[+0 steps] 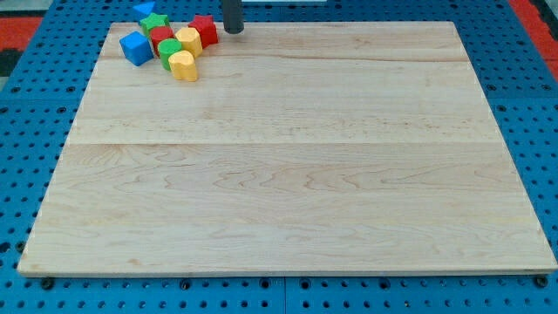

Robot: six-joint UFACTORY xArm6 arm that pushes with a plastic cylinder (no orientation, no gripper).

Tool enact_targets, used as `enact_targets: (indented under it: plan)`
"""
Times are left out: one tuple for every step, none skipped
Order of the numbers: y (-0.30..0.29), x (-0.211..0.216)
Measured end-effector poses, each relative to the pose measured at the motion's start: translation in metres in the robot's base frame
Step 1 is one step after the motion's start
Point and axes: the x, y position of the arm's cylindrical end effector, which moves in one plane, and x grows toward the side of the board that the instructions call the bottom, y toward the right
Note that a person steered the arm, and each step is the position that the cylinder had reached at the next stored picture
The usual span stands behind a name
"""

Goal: Push the red star towards the top of the yellow hexagon

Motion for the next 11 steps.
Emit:
enact_targets:
  plan:
    - [-0.002,0.0]
    - [-0.016,0.002]
    - [-0.018,0.002]
    - [-0.034,0.002]
    - [-0.041,0.006]
    - [-0.041,0.024]
    - [-0.047,0.034]
    - [-0.048,0.033]
    - [-0.048,0.03]
    - [-0.048,0.017]
    - [-0.048,0.018]
